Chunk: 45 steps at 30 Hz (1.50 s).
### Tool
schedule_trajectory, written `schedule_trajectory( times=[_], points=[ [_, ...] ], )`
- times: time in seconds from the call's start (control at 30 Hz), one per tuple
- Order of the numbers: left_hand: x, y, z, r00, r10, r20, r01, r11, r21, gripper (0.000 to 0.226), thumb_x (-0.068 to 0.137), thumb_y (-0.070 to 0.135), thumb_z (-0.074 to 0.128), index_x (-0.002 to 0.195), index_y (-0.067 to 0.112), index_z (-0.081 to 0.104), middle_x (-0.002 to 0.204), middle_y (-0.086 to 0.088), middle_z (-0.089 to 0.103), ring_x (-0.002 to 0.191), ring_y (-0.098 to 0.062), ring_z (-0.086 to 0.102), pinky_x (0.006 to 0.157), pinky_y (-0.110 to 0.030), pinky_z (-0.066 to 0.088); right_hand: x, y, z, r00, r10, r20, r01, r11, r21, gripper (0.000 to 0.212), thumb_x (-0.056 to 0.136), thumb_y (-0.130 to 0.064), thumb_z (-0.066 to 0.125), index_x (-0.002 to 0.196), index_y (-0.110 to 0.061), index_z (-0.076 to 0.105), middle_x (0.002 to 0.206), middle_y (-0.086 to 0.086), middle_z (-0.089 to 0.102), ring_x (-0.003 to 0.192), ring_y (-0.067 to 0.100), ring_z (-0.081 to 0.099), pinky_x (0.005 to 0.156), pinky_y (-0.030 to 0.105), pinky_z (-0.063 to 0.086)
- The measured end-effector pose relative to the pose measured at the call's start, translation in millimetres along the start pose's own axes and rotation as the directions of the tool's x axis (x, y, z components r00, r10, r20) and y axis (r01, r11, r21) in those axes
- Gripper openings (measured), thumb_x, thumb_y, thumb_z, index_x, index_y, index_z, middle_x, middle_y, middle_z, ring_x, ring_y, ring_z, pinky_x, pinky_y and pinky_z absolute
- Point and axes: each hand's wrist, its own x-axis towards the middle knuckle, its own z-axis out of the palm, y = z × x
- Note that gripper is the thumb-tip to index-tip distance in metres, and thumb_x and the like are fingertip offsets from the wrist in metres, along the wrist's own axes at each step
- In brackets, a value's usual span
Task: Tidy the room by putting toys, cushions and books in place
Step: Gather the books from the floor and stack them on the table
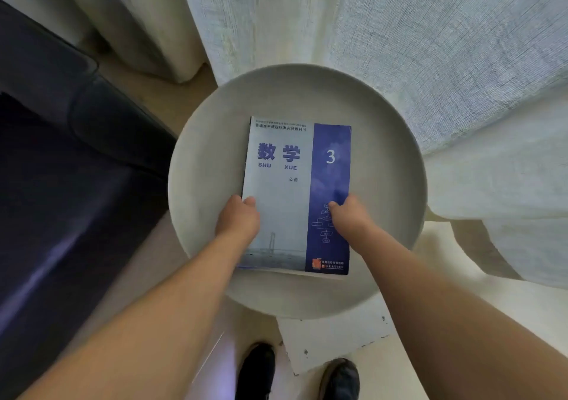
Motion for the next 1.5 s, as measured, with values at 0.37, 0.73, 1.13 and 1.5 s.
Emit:
schedule_trajectory(
  times=[0.37,0.73,1.13,1.5],
  points=[
    [7,7,-12,0.996,-0.008,0.088,0.003,0.998,0.064,0.042,0.103,0.027,0.038,0.132,-0.001,0.051,0.136,-0.021,0.054,0.121,-0.037,0.052,0.098,-0.037,0.041,4,-8,0,1.0,0.028,0.014,-0.028,1.0,0.006,0.031,0.102,-0.022,0.043,0.13,-0.009,0.039,0.125,0.016,0.056,0.108,0.031,0.06,0.095,0.048,0.05],
    [-150,19,-106,0.973,0.212,0.093,-0.231,0.913,0.336,0.03,0.098,0.031,0.041,0.116,0.008,0.049,0.124,-0.019,0.053,0.107,-0.037,0.051,0.087,-0.041,0.042,-208,-26,-53,0.944,-0.316,-0.092,0.282,0.921,-0.267,0.074,0.097,-0.031,0.052,0.154,-0.013,0.009,0.157,0.008,0.021,0.141,0.026,0.028,0.114,0.042,0.031],
    [-466,-33,-204,0.936,0.349,-0.053,-0.322,0.907,0.271,0.043,0.101,0.036,0.045,0.14,0.017,0.045,0.139,-0.007,0.049,0.125,-0.024,0.047,0.096,-0.036,0.041,-485,5,-122,0.828,-0.502,0.249,0.529,0.552,-0.645,0.061,0.091,-0.028,0.057,0.144,-0.014,0.03,0.142,0.008,0.043,0.124,0.03,0.047,0.103,0.04,0.041],
    [-609,-229,-174,0.956,-0.138,-0.259,0.148,0.989,0.019,0.041,0.1,0.034,0.041,0.132,0.011,0.05,0.135,-0.014,0.052,0.123,-0.033,0.049,0.101,-0.045,0.044,-571,59,-21,0.636,-0.376,0.674,0.736,0.033,-0.676,0.064,0.092,-0.027,0.053,0.149,-0.017,0.026,0.147,0.006,0.038,0.127,0.031,0.046,0.102,0.044,0.045]
  ],
)
